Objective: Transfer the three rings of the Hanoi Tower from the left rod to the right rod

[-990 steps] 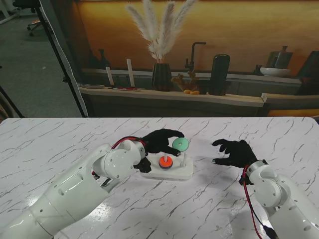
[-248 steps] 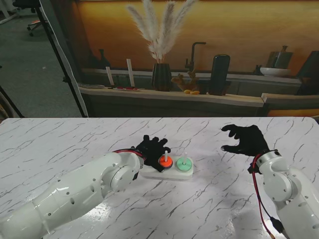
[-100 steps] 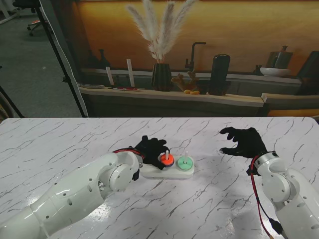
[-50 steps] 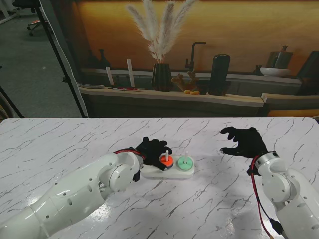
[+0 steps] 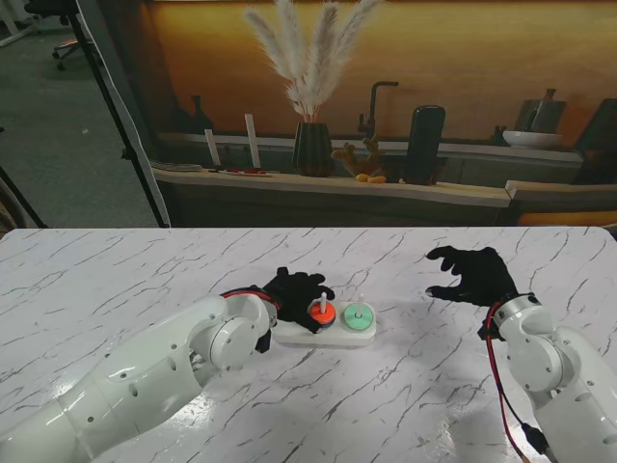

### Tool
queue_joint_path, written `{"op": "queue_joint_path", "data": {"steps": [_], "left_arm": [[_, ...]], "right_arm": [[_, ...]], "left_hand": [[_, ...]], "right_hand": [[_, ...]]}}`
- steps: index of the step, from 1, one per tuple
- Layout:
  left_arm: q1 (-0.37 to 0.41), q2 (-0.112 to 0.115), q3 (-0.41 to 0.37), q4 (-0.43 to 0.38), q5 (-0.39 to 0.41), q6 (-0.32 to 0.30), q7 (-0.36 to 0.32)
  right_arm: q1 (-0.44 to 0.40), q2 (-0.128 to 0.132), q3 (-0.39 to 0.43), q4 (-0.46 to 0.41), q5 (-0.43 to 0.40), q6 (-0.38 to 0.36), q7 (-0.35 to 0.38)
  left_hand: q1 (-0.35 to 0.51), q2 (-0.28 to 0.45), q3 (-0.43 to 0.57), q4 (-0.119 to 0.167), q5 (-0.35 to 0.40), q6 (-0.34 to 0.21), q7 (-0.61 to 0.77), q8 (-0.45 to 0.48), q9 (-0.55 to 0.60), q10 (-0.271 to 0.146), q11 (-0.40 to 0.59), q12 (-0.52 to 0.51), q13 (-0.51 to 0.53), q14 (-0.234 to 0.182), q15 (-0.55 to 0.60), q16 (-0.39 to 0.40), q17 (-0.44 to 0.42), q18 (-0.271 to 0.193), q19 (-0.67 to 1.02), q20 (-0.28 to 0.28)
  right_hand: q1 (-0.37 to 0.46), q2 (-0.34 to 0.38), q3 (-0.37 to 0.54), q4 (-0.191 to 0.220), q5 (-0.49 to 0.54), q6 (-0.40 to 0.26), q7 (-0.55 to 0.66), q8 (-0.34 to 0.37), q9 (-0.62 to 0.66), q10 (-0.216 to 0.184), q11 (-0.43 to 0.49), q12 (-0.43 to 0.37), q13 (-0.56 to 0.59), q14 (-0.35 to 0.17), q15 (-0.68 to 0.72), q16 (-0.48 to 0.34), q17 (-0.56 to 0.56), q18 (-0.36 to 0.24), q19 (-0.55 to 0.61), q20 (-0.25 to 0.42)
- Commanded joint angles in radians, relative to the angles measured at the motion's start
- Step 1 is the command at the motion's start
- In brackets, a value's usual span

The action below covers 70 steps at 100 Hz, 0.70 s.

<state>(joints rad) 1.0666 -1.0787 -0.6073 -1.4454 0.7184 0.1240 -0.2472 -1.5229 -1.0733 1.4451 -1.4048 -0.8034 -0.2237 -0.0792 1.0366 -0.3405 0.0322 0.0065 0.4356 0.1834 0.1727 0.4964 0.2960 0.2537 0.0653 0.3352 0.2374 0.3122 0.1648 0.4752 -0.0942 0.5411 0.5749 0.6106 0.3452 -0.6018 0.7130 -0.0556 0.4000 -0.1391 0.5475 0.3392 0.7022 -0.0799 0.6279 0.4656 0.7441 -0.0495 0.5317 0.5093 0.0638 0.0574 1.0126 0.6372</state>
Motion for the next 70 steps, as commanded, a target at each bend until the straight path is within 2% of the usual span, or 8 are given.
{"op": "queue_joint_path", "data": {"steps": [1, 30, 59, 61, 70], "left_arm": [[0.003, -0.003, 0.004, 0.000, 0.001, -0.024, -0.004], [-0.008, -0.006, 0.027, 0.016, 0.007, -0.018, 0.005], [-0.013, -0.010, 0.036, 0.025, 0.018, -0.014, 0.024], [-0.013, -0.011, 0.036, 0.025, 0.018, -0.013, 0.025], [-0.013, -0.011, 0.038, 0.026, 0.019, -0.009, 0.026]], "right_arm": [[-0.005, -0.005, -0.006, 0.002, 0.001, -0.002, -0.001], [-0.008, -0.005, -0.004, 0.000, 0.003, -0.001, 0.001], [-0.010, -0.006, -0.004, 0.001, 0.004, 0.000, 0.000], [-0.010, -0.006, -0.004, 0.001, 0.004, 0.000, 0.000], [-0.010, -0.006, -0.003, 0.001, 0.002, 0.000, -0.002]], "left_hand": [[0.001, -0.045, 0.030, 0.031, -0.002, -0.012, -0.002, -0.004, -0.015, 0.007, -0.010, -0.001, -0.014, -0.009, -0.020, -0.007, -0.011, 0.001, -0.032, -0.003], [-0.012, -0.044, 0.066, 0.027, -0.027, 0.003, -0.015, -0.006, -0.010, 0.009, -0.006, 0.002, -0.004, -0.006, -0.009, 0.001, 0.003, -0.002, 0.007, 0.024], [0.008, 0.027, 0.066, 0.008, 0.042, -0.017, 0.040, 0.027, 0.020, 0.006, 0.005, 0.009, 0.017, -0.007, 0.009, 0.015, 0.010, -0.006, 0.067, 0.050], [0.026, 0.041, 0.044, -0.003, 0.057, -0.025, 0.063, 0.043, 0.023, 0.005, 0.006, 0.011, 0.018, -0.007, 0.012, 0.019, 0.006, -0.005, 0.080, 0.053], [0.051, 0.081, 0.016, -0.007, 0.094, -0.045, 0.112, 0.073, 0.047, 0.003, 0.015, 0.014, 0.022, -0.008, 0.013, 0.021, 0.008, -0.005, 0.085, 0.047]], "right_hand": [[0.004, 0.011, -0.010, 0.016, 0.010, -0.036, 0.005, 0.007, 0.016, -0.014, 0.012, 0.009, 0.009, -0.007, 0.016, 0.013, -0.011, 0.325, 0.018, 0.000], [0.005, 0.011, -0.011, 0.016, 0.012, -0.037, 0.006, 0.008, 0.018, -0.013, 0.012, 0.009, 0.009, -0.007, 0.016, 0.013, -0.010, 0.324, 0.018, 0.000], [0.006, 0.010, -0.011, 0.016, 0.013, -0.037, 0.007, 0.008, 0.018, -0.013, 0.012, 0.009, 0.009, -0.006, 0.016, 0.013, -0.010, 0.325, 0.018, 0.000], [0.006, 0.010, -0.011, 0.016, 0.012, -0.037, 0.006, 0.008, 0.018, -0.014, 0.012, 0.009, 0.009, -0.006, 0.016, 0.013, -0.010, 0.325, 0.018, 0.000], [0.005, 0.010, -0.011, 0.016, 0.011, -0.037, 0.006, 0.008, 0.017, -0.013, 0.012, 0.009, 0.009, -0.007, 0.016, 0.013, -0.009, 0.324, 0.019, 0.000]]}}
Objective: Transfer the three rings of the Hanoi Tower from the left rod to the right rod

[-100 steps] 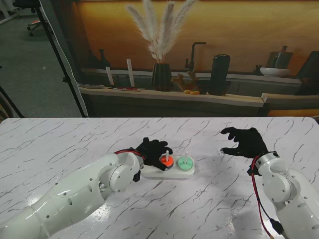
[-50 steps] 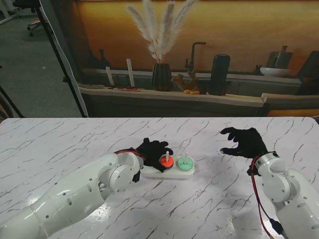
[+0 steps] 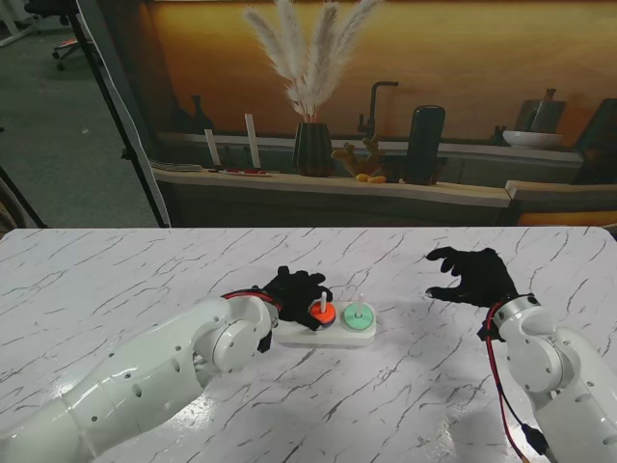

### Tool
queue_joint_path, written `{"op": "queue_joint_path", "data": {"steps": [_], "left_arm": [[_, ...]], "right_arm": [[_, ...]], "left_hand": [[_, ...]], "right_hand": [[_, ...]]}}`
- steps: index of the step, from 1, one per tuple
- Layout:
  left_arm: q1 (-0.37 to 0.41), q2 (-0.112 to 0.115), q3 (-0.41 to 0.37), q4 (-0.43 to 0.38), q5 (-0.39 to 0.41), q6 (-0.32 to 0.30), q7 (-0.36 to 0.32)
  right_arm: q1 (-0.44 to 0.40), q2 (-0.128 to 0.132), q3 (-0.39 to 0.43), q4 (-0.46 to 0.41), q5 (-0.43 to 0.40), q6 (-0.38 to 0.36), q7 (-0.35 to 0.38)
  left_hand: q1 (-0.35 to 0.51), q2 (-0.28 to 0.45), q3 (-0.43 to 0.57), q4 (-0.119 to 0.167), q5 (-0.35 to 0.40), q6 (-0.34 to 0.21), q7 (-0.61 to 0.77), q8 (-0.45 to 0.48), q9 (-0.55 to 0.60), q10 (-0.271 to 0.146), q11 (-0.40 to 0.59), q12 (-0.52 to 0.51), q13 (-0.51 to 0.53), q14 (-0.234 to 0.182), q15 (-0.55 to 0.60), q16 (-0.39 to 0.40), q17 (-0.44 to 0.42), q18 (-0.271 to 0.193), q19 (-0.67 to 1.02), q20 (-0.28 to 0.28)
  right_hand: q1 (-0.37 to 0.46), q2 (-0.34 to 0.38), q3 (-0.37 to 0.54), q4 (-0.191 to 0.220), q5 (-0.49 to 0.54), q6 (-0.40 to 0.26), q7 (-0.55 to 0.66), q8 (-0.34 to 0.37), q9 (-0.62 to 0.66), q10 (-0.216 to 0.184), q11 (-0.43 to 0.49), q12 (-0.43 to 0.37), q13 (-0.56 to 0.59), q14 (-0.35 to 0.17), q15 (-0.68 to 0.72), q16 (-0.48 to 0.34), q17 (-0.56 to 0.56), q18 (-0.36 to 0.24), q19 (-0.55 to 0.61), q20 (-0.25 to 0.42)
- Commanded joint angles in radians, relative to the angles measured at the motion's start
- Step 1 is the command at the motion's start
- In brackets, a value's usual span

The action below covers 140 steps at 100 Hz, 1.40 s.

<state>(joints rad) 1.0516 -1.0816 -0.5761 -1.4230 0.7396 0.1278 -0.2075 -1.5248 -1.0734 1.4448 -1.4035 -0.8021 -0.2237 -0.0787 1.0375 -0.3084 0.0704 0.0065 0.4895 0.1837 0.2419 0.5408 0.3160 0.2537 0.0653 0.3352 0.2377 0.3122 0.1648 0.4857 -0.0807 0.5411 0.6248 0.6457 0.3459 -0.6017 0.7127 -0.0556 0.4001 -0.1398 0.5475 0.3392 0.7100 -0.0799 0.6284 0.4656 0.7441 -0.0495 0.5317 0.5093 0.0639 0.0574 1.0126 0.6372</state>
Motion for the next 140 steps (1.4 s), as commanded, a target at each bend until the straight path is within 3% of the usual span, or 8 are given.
{"op": "queue_joint_path", "data": {"steps": [1, 47, 140], "left_arm": [[0.002, -0.008, 0.007, 0.004, -0.002, -0.012, -0.013], [0.045, -0.006, -0.065, -0.044, 0.027, -0.024, 0.013], [0.093, 0.017, -0.199, -0.186, 0.013, -0.051, -0.089]], "right_arm": [[-0.008, -0.006, -0.003, 0.000, 0.001, 0.000, -0.002], [-0.005, -0.006, -0.010, 0.004, 0.005, 0.001, -0.001], [-0.007, -0.008, -0.019, 0.010, 0.016, 0.002, -0.004]], "left_hand": [[0.052, 0.052, -0.022, -0.007, 0.043, -0.046, 0.045, 0.029, 0.031, 0.004, 0.017, 0.015, 0.023, -0.009, 0.014, 0.010, -0.006, -0.005, 0.036, 0.011], [0.095, 0.078, -0.064, -0.010, 0.046, -0.057, 0.147, 0.088, 0.047, -0.005, 0.027, 0.020, 0.038, -0.008, 0.024, 0.016, -0.003, -0.003, 0.053, 0.006], [0.057, 0.116, -0.082, -0.015, 0.061, -0.043, 0.088, 0.045, 0.057, -0.002, 0.022, 0.014, 0.050, 0.001, 0.023, 0.013, 0.002, -0.001, 0.061, 0.002]], "right_hand": [[0.005, 0.010, -0.010, 0.016, 0.011, -0.036, 0.006, 0.008, 0.010, -0.014, 0.011, 0.009, 0.009, -0.007, 0.016, 0.013, -0.010, 0.324, 0.018, 0.000], [0.002, 0.012, -0.010, 0.017, 0.011, -0.027, 0.005, 0.007, 0.009, -0.013, 0.012, 0.009, 0.008, -0.007, 0.016, 0.012, -0.011, 0.324, 0.018, 0.000], [0.002, 0.011, -0.009, 0.016, 0.013, -0.028, 0.005, 0.007, 0.008, -0.014, 0.011, 0.009, 0.008, -0.008, 0.015, 0.012, -0.011, 0.324, 0.017, -0.001]]}}
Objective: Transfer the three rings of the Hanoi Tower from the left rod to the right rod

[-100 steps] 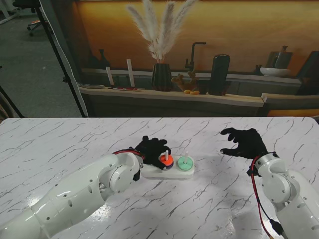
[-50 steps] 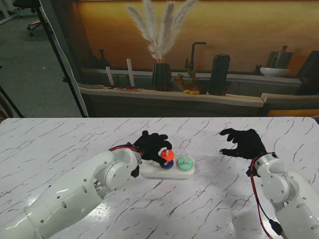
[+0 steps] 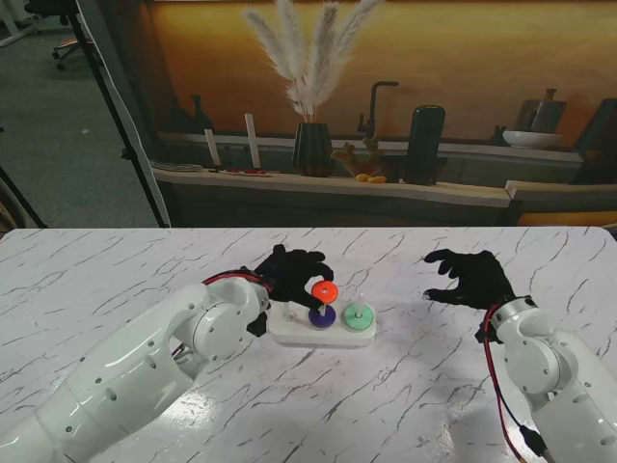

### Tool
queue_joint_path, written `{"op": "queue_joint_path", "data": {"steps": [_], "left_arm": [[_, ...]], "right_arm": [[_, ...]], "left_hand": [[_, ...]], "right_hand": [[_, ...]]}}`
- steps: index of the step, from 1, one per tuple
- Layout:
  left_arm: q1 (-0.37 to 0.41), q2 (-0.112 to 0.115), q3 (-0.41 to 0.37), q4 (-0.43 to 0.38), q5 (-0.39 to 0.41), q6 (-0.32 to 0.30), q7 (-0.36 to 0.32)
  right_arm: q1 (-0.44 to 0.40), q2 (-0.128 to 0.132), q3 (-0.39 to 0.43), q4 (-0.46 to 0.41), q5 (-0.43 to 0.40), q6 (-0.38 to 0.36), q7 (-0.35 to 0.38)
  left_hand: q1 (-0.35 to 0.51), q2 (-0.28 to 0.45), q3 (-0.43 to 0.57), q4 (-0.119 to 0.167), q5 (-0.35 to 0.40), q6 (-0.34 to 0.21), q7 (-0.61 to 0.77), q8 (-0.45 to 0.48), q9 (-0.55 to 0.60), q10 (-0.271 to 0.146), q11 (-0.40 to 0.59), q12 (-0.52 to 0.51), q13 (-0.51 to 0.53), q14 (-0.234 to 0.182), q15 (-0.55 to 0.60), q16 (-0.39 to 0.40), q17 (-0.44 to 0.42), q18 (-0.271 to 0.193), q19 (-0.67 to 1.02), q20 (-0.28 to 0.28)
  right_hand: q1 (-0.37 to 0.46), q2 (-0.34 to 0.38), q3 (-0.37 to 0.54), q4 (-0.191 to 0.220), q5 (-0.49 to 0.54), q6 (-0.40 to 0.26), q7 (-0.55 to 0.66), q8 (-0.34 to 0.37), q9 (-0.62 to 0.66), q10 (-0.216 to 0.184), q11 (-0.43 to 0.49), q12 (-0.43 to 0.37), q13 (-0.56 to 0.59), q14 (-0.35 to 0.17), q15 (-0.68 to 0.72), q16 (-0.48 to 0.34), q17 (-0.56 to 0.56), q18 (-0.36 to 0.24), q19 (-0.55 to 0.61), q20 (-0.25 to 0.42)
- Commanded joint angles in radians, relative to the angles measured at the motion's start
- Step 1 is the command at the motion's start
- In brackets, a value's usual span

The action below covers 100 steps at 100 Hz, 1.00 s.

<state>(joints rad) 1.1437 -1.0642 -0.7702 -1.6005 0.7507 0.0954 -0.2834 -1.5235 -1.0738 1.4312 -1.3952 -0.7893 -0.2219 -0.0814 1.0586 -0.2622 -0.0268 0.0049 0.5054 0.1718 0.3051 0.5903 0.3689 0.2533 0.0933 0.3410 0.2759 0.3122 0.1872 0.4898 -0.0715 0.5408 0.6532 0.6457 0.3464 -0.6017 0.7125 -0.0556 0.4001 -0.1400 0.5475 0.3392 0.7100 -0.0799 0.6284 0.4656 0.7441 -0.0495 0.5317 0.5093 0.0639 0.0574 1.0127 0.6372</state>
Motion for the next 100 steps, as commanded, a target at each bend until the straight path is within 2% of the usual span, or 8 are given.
{"op": "queue_joint_path", "data": {"steps": [1, 60, 100], "left_arm": [[0.001, 0.000, -0.006, -0.009, 0.003, -0.019, -0.014], [0.087, 0.018, -0.144, -0.087, 0.051, -0.027, -0.066], [0.140, 0.025, -0.190, -0.093, 0.069, -0.017, -0.077]], "right_arm": [[-0.008, -0.007, -0.005, 0.002, 0.003, 0.000, -0.001], [-0.001, -0.007, -0.016, 0.010, 0.007, 0.001, 0.002], [0.003, -0.007, -0.021, 0.014, 0.006, 0.003, 0.002]], "left_hand": [[0.036, 0.069, 0.015, -0.014, 0.047, -0.032, 0.025, -0.005, 0.005, -0.003, -0.006, 0.009, 0.012, 0.001, 0.001, 0.009, -0.007, -0.001, 0.033, 0.002], [0.031, 0.075, 0.013, -0.013, 0.050, -0.022, 0.012, -0.033, 0.008, -0.001, -0.006, 0.009, 0.015, 0.002, 0.002, 0.009, -0.006, -0.001, 0.037, 0.001], [0.030, 0.074, 0.014, -0.013, 0.045, -0.019, 0.009, -0.039, 0.007, -0.003, -0.007, 0.009, 0.012, 0.002, 0.001, 0.009, -0.008, 0.000, 0.037, 0.000]], "right_hand": [[0.001, 0.010, -0.009, 0.016, 0.013, -0.028, 0.005, 0.007, 0.009, -0.015, 0.012, 0.009, 0.008, -0.008, 0.015, 0.012, -0.011, 0.324, 0.017, -0.001], [0.003, 0.011, -0.010, 0.016, 0.013, -0.028, 0.005, 0.007, 0.009, -0.016, 0.012, 0.009, 0.009, -0.007, 0.015, 0.012, -0.011, 0.324, 0.017, -0.001], [0.002, 0.011, -0.011, 0.016, 0.013, -0.028, 0.005, 0.007, 0.011, -0.015, 0.012, 0.009, 0.010, -0.008, 0.016, 0.012, -0.011, 0.325, 0.017, -0.001]]}}
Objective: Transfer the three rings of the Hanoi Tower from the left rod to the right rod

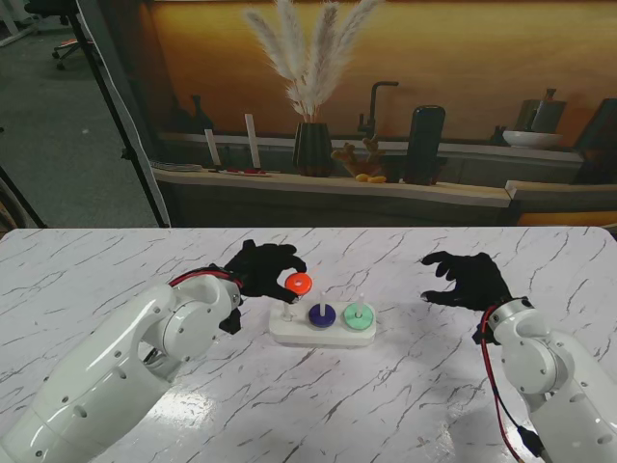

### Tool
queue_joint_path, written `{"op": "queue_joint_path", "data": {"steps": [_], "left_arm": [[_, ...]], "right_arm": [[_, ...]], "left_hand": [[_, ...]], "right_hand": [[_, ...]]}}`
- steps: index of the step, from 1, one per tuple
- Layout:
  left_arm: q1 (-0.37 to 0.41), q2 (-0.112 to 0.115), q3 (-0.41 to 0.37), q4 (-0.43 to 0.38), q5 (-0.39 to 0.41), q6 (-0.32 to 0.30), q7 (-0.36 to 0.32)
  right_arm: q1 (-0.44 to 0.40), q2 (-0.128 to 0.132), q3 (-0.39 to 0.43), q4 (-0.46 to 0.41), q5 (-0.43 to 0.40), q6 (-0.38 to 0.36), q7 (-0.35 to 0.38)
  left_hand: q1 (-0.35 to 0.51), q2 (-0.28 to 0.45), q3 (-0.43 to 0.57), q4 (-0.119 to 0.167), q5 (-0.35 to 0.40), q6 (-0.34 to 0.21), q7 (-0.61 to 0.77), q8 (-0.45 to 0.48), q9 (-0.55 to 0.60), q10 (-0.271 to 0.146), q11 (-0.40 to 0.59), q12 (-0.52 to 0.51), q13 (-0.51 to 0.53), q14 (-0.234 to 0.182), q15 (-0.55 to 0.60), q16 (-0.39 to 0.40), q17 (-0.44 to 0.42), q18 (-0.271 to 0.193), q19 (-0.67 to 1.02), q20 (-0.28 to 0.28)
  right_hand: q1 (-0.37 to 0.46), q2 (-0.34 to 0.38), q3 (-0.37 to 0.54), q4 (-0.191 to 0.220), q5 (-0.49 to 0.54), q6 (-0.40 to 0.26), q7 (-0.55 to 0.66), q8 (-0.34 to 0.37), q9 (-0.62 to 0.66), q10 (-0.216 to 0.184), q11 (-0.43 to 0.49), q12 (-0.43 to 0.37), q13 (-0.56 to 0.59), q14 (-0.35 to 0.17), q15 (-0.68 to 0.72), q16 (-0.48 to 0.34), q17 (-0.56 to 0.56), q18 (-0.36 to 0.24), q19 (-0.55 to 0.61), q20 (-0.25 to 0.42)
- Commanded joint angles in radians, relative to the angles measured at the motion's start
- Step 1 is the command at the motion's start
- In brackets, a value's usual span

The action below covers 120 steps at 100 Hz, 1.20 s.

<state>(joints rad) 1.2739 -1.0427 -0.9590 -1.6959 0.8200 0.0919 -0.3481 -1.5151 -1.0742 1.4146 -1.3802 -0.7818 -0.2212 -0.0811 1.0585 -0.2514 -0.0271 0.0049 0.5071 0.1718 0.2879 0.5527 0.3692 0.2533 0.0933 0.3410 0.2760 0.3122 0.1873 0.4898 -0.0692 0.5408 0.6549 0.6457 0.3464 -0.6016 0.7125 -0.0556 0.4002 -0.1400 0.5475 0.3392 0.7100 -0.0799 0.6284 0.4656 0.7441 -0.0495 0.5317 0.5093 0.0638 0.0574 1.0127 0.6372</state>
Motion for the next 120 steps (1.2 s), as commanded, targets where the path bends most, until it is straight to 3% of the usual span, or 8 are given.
{"op": "queue_joint_path", "data": {"steps": [1, 120], "left_arm": [[0.011, 0.003, -0.002, 0.003, -0.001, -0.014, -0.013], [0.071, 0.005, -0.064, -0.007, 0.024, -0.003, -0.005]], "right_arm": [[-0.005, -0.006, -0.005, -0.001, -0.001, 0.003, 0.002], [0.001, -0.004, -0.011, 0.004, -0.006, -0.001, 0.008]], "left_hand": [[0.030, 0.063, 0.014, -0.013, 0.043, -0.018, 0.026, -0.002, 0.006, -0.003, -0.007, 0.009, 0.012, 0.002, 0.001, 0.009, -0.010, -0.001, 0.035, 0.000], [0.030, 0.062, 0.014, -0.013, 0.046, -0.013, 0.024, -0.005, 0.007, -0.001, -0.007, 0.010, 0.012, 0.005, 0.002, 0.011, -0.011, 0.000, 0.035, 0.001]], "right_hand": [[0.002, 0.011, -0.011, 0.016, 0.013, -0.028, 0.006, 0.008, 0.010, -0.015, 0.012, 0.009, 0.010, -0.008, 0.016, 0.012, -0.011, 0.325, 0.017, -0.001], [0.001, 0.011, -0.010, 0.016, 0.013, -0.029, 0.005, 0.007, 0.012, -0.015, 0.012, 0.010, 0.009, -0.007, 0.014, 0.012, -0.011, 0.325, 0.016, -0.001]]}}
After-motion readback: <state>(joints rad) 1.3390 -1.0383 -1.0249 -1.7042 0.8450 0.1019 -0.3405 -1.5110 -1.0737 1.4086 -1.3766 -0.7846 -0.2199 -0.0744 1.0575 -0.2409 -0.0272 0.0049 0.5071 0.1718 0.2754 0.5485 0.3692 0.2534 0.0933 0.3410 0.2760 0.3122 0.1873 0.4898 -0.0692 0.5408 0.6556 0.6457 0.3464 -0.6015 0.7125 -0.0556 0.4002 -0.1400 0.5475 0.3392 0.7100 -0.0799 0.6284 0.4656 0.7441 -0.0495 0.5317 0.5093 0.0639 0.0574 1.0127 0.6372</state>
